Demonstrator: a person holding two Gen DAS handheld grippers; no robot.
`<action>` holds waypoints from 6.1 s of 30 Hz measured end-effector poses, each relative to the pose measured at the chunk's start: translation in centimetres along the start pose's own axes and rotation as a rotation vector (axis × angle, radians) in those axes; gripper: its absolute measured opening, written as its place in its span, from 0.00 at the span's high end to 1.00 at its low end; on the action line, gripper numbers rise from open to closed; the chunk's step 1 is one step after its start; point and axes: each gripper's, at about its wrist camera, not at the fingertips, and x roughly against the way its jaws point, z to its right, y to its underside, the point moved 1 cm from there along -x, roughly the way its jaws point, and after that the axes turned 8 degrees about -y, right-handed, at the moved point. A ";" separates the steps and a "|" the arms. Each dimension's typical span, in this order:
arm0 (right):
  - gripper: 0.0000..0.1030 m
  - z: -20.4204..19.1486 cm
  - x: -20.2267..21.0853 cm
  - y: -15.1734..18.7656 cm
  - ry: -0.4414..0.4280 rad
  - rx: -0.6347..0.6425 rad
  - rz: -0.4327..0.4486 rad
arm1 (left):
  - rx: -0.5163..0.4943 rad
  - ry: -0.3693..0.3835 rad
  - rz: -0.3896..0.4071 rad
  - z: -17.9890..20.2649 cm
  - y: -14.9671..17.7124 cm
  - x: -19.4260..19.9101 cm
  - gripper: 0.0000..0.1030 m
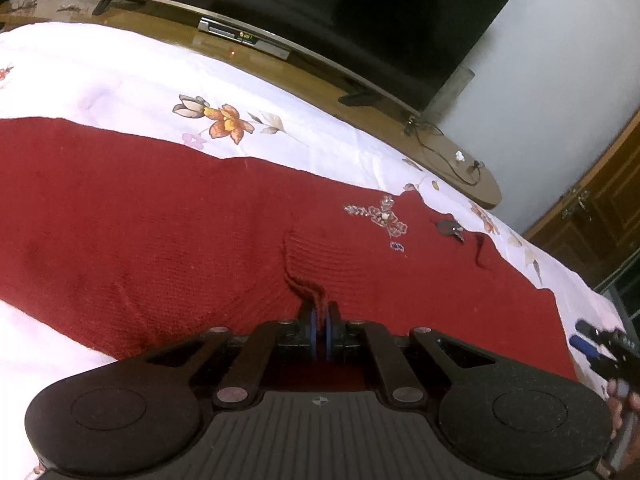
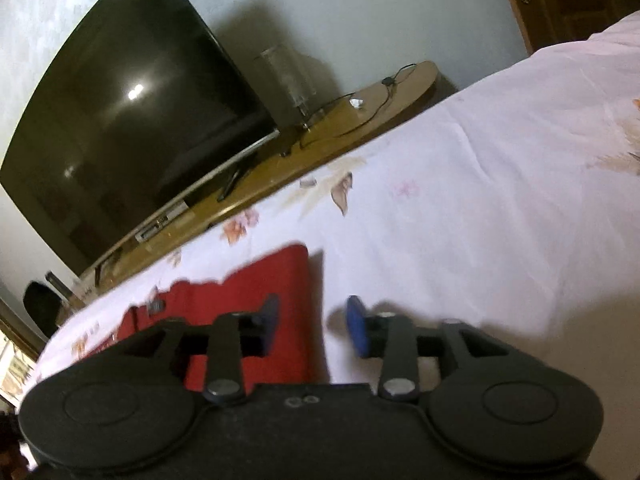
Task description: Fold small clothes
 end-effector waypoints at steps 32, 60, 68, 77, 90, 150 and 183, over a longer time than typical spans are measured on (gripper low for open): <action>0.80 -11.2 -6.3 5.4 -0.052 0.466 -0.176 | -0.402 -0.006 0.077 16.1 2.5 -4.5 0.97; 0.57 -5.8 8.8 9.4 0.196 0.144 -0.055 | 0.470 -0.229 0.330 -22.6 1.4 13.3 0.34; 0.55 -9.8 10.4 10.5 0.229 0.161 -0.024 | 0.773 -0.126 0.312 -31.8 0.8 11.2 0.65; 0.51 -13.0 11.5 10.5 0.241 0.184 0.011 | 0.795 -0.080 0.253 -34.3 -1.8 7.3 0.93; 0.49 -13.1 11.7 10.5 0.244 0.179 0.013 | 0.854 -0.014 0.367 -34.3 -0.4 10.5 0.42; 0.52 -9.3 -2.4 6.1 -0.136 -0.227 -0.109 | -0.258 -0.334 0.161 -1.3 3.5 8.6 0.41; 0.91 -8.4 0.6 2.1 -0.048 0.021 -0.033 | -0.292 -0.251 0.138 -0.5 2.4 4.1 0.77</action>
